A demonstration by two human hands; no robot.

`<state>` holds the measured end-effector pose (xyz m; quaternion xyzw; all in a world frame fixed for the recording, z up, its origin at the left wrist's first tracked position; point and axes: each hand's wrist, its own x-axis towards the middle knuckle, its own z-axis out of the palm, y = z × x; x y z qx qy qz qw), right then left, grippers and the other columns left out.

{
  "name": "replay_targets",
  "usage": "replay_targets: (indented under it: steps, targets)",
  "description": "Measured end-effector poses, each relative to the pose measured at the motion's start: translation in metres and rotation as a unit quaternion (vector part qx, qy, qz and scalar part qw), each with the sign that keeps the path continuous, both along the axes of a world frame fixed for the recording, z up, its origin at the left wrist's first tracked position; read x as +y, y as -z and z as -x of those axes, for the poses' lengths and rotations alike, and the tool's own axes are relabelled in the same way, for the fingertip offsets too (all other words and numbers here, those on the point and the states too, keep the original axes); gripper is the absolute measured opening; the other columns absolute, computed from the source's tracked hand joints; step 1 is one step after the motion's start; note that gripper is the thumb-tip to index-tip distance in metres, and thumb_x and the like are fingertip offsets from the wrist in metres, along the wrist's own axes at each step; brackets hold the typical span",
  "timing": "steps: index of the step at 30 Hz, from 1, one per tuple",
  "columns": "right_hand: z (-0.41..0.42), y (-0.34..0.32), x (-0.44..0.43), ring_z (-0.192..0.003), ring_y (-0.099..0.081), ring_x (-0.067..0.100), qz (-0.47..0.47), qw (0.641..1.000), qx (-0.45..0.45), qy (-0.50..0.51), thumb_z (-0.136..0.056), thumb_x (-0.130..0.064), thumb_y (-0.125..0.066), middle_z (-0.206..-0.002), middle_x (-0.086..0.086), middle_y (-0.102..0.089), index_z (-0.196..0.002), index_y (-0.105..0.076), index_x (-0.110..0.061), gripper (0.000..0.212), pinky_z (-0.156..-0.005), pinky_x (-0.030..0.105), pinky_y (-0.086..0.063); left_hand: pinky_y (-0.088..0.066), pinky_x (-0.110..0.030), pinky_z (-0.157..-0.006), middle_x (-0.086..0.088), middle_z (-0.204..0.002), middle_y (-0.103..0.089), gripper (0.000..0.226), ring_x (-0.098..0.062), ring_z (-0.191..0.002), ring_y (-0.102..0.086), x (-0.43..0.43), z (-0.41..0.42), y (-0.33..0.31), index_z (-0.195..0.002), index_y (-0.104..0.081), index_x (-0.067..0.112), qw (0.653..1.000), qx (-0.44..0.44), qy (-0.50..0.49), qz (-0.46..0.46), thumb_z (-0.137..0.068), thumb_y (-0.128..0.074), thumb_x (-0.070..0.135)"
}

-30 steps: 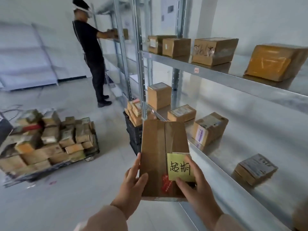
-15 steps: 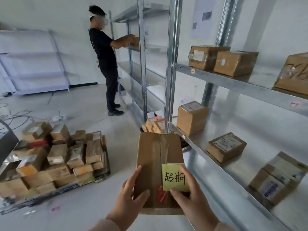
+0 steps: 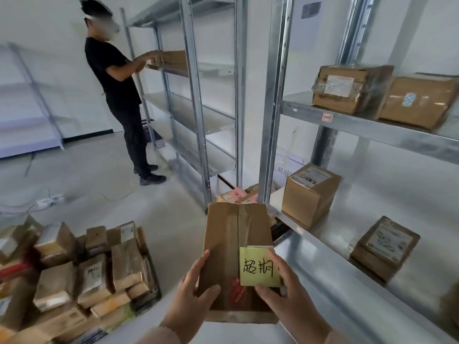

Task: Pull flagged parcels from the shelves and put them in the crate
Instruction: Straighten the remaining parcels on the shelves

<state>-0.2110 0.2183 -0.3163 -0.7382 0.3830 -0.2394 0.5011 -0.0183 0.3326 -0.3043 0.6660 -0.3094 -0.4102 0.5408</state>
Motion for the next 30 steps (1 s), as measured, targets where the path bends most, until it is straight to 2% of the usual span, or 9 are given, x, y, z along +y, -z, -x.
replay_targets:
  steps: [4,7,11,13,15,19,24,28,30]
  targets:
    - [-0.044,0.008,-0.037,-0.121,-0.042,-0.007,-0.016,1.000,-0.009,0.002,-0.084,-0.050,-0.063,-0.132,-0.023,-0.040,-0.128,-0.020,-0.070,0.064,-0.092,0.012,-0.040,-0.058,-0.039,-0.086,-0.002,-0.136,-0.039,0.063,-0.022,-0.111,-0.058,-0.046,-0.045,0.013,-0.129,-0.041,0.057,1.000,-0.019,-0.004,-0.006,-0.092,-0.060,0.010]
    - [-0.075,0.008,-0.077,-0.125,-0.040,0.003,-0.030,0.999,-0.015,0.003,-0.083,-0.055,-0.062,-0.135,-0.019,-0.039,-0.125,-0.021,-0.071,0.061,-0.099,0.029,-0.047,-0.056,-0.040,-0.089,-0.001,-0.133,-0.039,0.064,-0.022,-0.111,-0.057,-0.083,-0.078,0.020,-0.129,-0.040,0.061,0.998,-0.057,-0.005,-0.015,-0.091,-0.062,0.014]
    - [-0.111,0.001,-0.133,-0.132,-0.034,0.005,-0.045,0.999,-0.015,0.000,-0.068,-0.073,-0.060,-0.144,-0.020,-0.035,-0.123,-0.021,-0.076,0.067,-0.111,0.042,-0.036,-0.054,-0.042,-0.092,-0.001,-0.131,-0.042,0.067,-0.022,-0.110,-0.058,-0.135,-0.122,0.021,-0.128,-0.040,0.064,0.996,-0.082,-0.002,-0.023,-0.088,-0.064,0.016]
    - [-0.127,-0.001,-0.161,-0.129,-0.038,0.003,-0.052,0.999,-0.012,-0.010,-0.067,-0.075,-0.060,-0.141,-0.021,-0.038,-0.119,-0.023,-0.077,0.064,-0.109,0.037,-0.040,-0.055,-0.039,-0.091,-0.001,-0.132,-0.042,0.067,-0.018,-0.108,-0.057,-0.163,-0.143,0.019,-0.129,-0.037,0.064,0.994,-0.105,0.009,-0.023,-0.089,-0.063,0.018]
    - [-0.138,0.000,-0.184,-0.120,-0.043,-0.004,-0.065,0.998,-0.016,-0.010,-0.073,-0.069,-0.061,-0.136,-0.023,-0.041,-0.115,-0.028,-0.076,0.054,-0.095,0.020,-0.046,-0.055,-0.039,-0.092,-0.001,-0.131,-0.042,0.066,-0.018,-0.108,-0.058,-0.188,-0.159,0.021,-0.132,-0.035,0.063,0.993,-0.114,0.015,-0.026,-0.089,-0.063,0.021]
    - [-0.144,0.010,-0.213,-0.116,-0.041,-0.013,-0.065,0.998,-0.005,0.008,-0.083,-0.055,-0.062,-0.128,-0.032,-0.042,-0.117,-0.033,-0.071,0.048,-0.072,0.001,-0.042,-0.054,-0.034,-0.089,0.002,-0.126,-0.046,0.067,-0.017,-0.103,-0.059,-0.229,-0.184,0.033,-0.127,-0.034,0.070,0.991,-0.130,0.021,-0.037,-0.088,-0.063,0.024]
    - [-0.138,0.015,-0.234,-0.110,-0.030,-0.032,-0.036,0.997,0.061,0.043,-0.084,-0.058,-0.057,-0.112,-0.059,-0.032,-0.113,-0.029,-0.080,0.046,-0.085,0.007,-0.035,-0.053,-0.018,-0.076,0.003,-0.126,-0.049,0.068,-0.012,-0.097,-0.060,-0.288,-0.207,0.044,-0.121,-0.035,0.068,0.984,-0.161,0.067,-0.030,-0.088,-0.063,0.015]
    - [-0.133,0.022,-0.240,-0.127,-0.034,-0.013,-0.039,0.987,0.093,0.122,-0.072,-0.073,-0.051,-0.127,-0.048,-0.033,-0.127,-0.032,-0.068,0.059,-0.108,0.028,-0.035,-0.051,-0.042,-0.094,-0.008,-0.133,-0.048,0.068,-0.024,-0.109,-0.057,-0.339,-0.224,0.056,-0.124,-0.040,0.054,0.977,-0.166,0.127,-0.032,-0.086,-0.063,0.003]
    - [-0.137,0.020,-0.241,-0.129,-0.033,-0.008,-0.047,0.982,0.107,0.147,-0.063,-0.088,-0.045,-0.133,-0.041,-0.033,-0.126,-0.034,-0.067,0.067,-0.111,0.033,-0.034,-0.051,-0.038,-0.095,-0.008,-0.136,-0.044,0.068,-0.024,-0.111,-0.055,-0.360,-0.235,0.067,-0.126,-0.039,0.055,0.973,-0.163,0.159,-0.044,-0.087,-0.063,0.005]
